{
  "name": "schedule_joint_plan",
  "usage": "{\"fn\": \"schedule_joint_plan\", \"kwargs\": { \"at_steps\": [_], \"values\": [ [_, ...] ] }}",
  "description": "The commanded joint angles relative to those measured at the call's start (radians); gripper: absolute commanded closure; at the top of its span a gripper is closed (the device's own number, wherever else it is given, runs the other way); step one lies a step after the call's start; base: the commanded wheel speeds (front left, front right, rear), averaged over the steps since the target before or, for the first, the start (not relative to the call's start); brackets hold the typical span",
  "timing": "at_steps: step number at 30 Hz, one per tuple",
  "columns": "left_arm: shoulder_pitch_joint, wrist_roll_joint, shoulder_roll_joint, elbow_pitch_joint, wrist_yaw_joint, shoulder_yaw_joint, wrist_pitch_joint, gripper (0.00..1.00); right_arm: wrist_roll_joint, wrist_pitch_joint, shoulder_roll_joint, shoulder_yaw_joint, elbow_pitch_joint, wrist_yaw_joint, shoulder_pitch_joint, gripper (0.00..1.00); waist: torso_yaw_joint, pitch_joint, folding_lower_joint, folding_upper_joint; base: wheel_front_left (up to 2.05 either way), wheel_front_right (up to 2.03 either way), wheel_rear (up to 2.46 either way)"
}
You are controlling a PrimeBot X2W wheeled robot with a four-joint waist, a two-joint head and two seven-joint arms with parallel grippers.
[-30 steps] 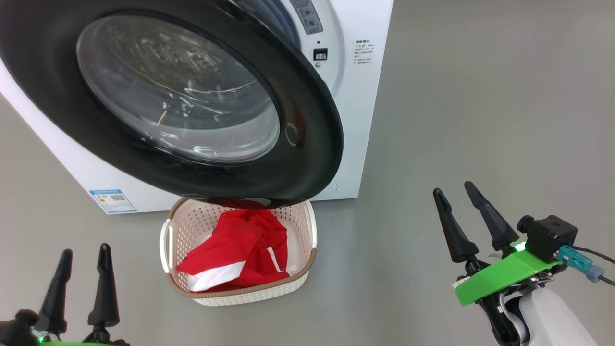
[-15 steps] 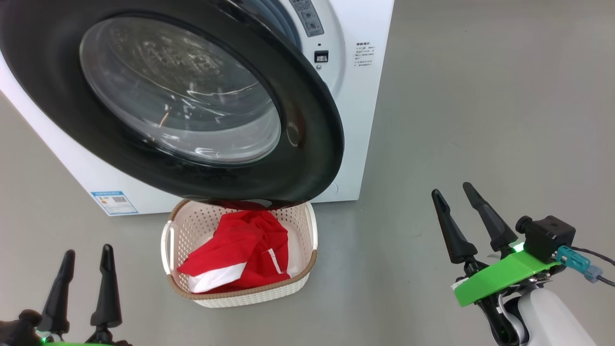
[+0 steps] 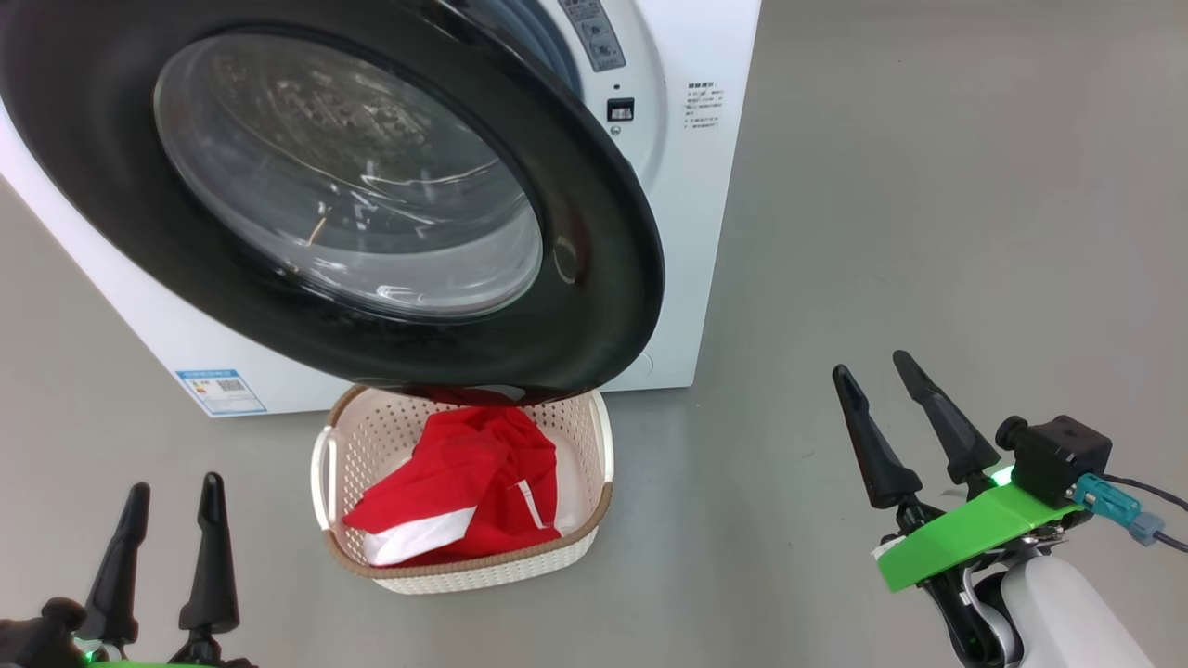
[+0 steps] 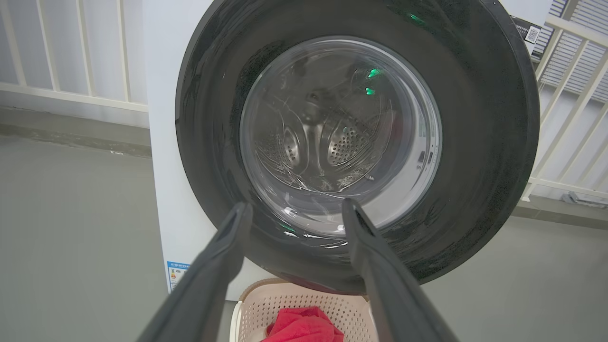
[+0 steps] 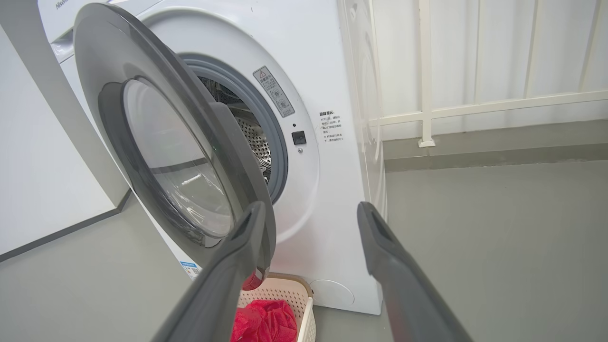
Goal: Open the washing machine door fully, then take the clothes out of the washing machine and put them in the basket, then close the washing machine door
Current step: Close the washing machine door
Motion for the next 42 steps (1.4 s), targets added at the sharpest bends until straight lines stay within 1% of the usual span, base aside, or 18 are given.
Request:
{"fn": "schedule_joint_plan", "kwargs": {
  "at_steps": [1, 5, 6, 7, 8, 9, 10, 11, 12, 19, 23, 33, 37, 42],
  "values": [
    [-0.020, 0.015, 0.016, -0.020, -0.006, 0.035, -0.012, 0.00, -0.002, -0.005, -0.008, 0.018, -0.030, 0.002, -0.005, 0.00, 0.001, 0.002, 0.0000, -0.0001, 0.00, 0.00, 0.00],
    [-0.023, 0.015, 0.018, -0.021, -0.007, 0.034, -0.012, 0.00, -0.009, -0.005, -0.008, 0.019, -0.051, 0.002, -0.018, 0.00, 0.007, 0.012, 0.0000, -0.0001, 0.00, 0.00, 0.00],
    [-0.025, 0.016, 0.017, -0.022, -0.007, 0.034, -0.012, 0.00, -0.011, -0.005, -0.009, 0.021, -0.059, 0.002, -0.023, 0.03, 0.010, 0.015, 0.0000, -0.0001, 0.00, 0.00, 0.00],
    [-0.027, 0.015, 0.017, -0.022, -0.007, 0.033, -0.012, 0.00, -0.013, -0.005, -0.010, 0.023, -0.069, 0.002, -0.029, 0.15, 0.013, 0.020, 0.0000, -0.0001, 0.00, 0.00, 0.00],
    [-0.030, 0.015, 0.017, -0.023, -0.007, 0.031, -0.012, 0.00, -0.015, -0.005, -0.012, 0.024, -0.078, 0.002, -0.035, 0.32, 0.017, 0.024, 0.0000, -0.0001, 0.00, 0.00, 0.00],
    [-0.033, 0.015, 0.016, -0.023, -0.008, 0.030, -0.012, 0.00, -0.018, -0.005, -0.013, 0.027, -0.087, 0.002, -0.041, 0.53, 0.020, 0.027, 0.0000, -0.0001, 0.00, 0.00, 0.00],
    [-0.036, 0.014, 0.015, -0.024, -0.008, 0.029, -0.012, 0.00, -0.021, -0.005, -0.014, 0.029, -0.099, 0.002, -0.047, 0.68, 0.026, 0.031, 0.0000, -0.0001, 0.00, 0.00, 0.00],
    [-0.038, 0.014, 0.014, -0.024, -0.008, 0.027, -0.012, 0.00, -0.023, -0.005, -0.014, 0.031, -0.113, 0.002, -0.054, 0.91, 0.031, 0.035, 0.0000, -0.0001, 0.00, 0.00, 0.00],
    [-0.040, 0.014, 0.013, -0.024, -0.008, 0.027, -0.012, 0.00, -0.026, -0.005, -0.015, 0.035, -0.128, 0.002, -0.060, 1.00, 0.036, 0.039, 0.0000, -0.0001, 0.00, 0.00, 0.00],
    [-0.053, 0.012, 0.007, -0.022, -0.010, 0.024, -0.012, 0.00, -0.048, -0.005, -0.023, 0.074, -0.213, 0.002, -0.105, 1.00, 0.068, 0.063, 0.0000, -0.0001, 0.00, 0.00, 0.00],
    [-0.064, 0.011, 0.003, -0.021, -0.010, 0.019, -0.012, 0.00, -0.058, -0.005, -0.034, 0.117, -0.228, 0.002, -0.138, 1.00, 0.091, 0.080, 0.0000, -0.0001, 0.00, 0.00, 0.00],
    [-0.098, 0.009, -0.003, -0.019, -0.011, 0.009, -0.012, 0.00, -0.050, -0.005, -0.113, 0.277, -0.137, 0.002, -0.265, 1.00, 0.147, 0.143, 0.0000, -0.0001, 0.00, 0.00, 0.00],
    [-0.112, 0.006, -0.003, -0.018, -0.011, 0.002, -0.012, 0.00, -0.040, -0.005, -0.131, 0.315, -0.094, 0.002, -0.311, 1.00, 0.165, 0.168, 0.0000, -0.0001, 0.00, 0.00, 0.00],
    [-0.130, 0.001, 0.000, -0.020, -0.012, -0.004, -0.012, 0.00, -0.035, -0.005, -0.140, 0.333, -0.045, 0.002, -0.356, 1.00, 0.184, 0.199, 0.0000, -0.0001, 0.00, 0.00, 0.00]
  ]
}}
